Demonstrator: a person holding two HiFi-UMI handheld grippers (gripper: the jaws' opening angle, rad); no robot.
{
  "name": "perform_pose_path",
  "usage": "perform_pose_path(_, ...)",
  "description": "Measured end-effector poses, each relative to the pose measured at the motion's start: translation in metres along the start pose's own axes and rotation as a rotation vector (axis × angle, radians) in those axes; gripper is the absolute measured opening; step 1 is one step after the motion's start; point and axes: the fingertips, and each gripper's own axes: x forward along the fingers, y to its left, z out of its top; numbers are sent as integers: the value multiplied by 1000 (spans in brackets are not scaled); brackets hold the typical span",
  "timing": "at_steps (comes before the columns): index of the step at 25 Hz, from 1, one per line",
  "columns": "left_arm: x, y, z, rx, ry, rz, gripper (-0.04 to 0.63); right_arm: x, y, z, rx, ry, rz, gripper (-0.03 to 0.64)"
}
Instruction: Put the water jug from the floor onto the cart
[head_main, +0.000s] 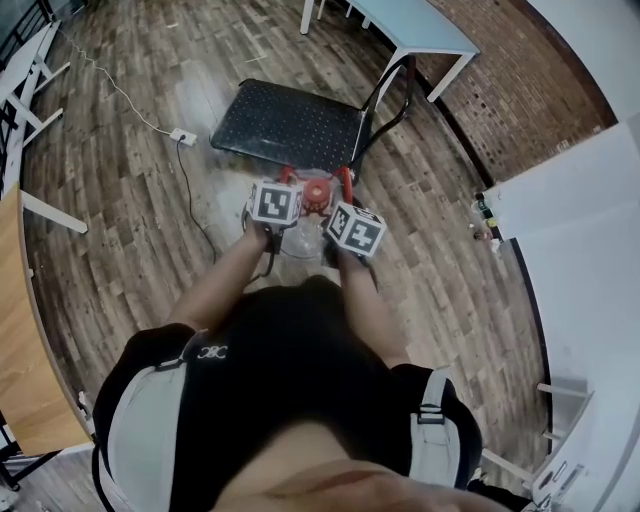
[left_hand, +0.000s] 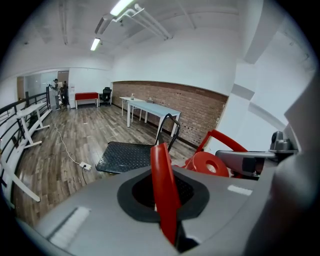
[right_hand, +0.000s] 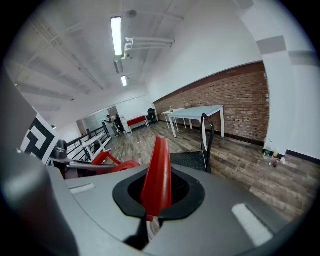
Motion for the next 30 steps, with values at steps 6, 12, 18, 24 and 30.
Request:
perform_pose_path(6, 10, 8, -1, -4, 14, -13, 2, 14, 3, -3, 10, 15, 7, 14)
perform_pose_path(12, 30, 22, 3, 2, 37, 5, 2, 41, 1, -6, 21, 38, 26, 14)
perform_pose_path(18, 63, 35, 33, 18, 28, 34, 3, 80, -8, 14, 8, 48, 52, 14)
perform_pose_path(24, 98, 45, 74, 5, 44, 60, 2, 124, -18, 53, -23, 73, 89, 15)
perform_pose_path(30, 141, 50, 117, -8, 46, 94, 2, 168, -33, 88, -31, 99, 124, 15)
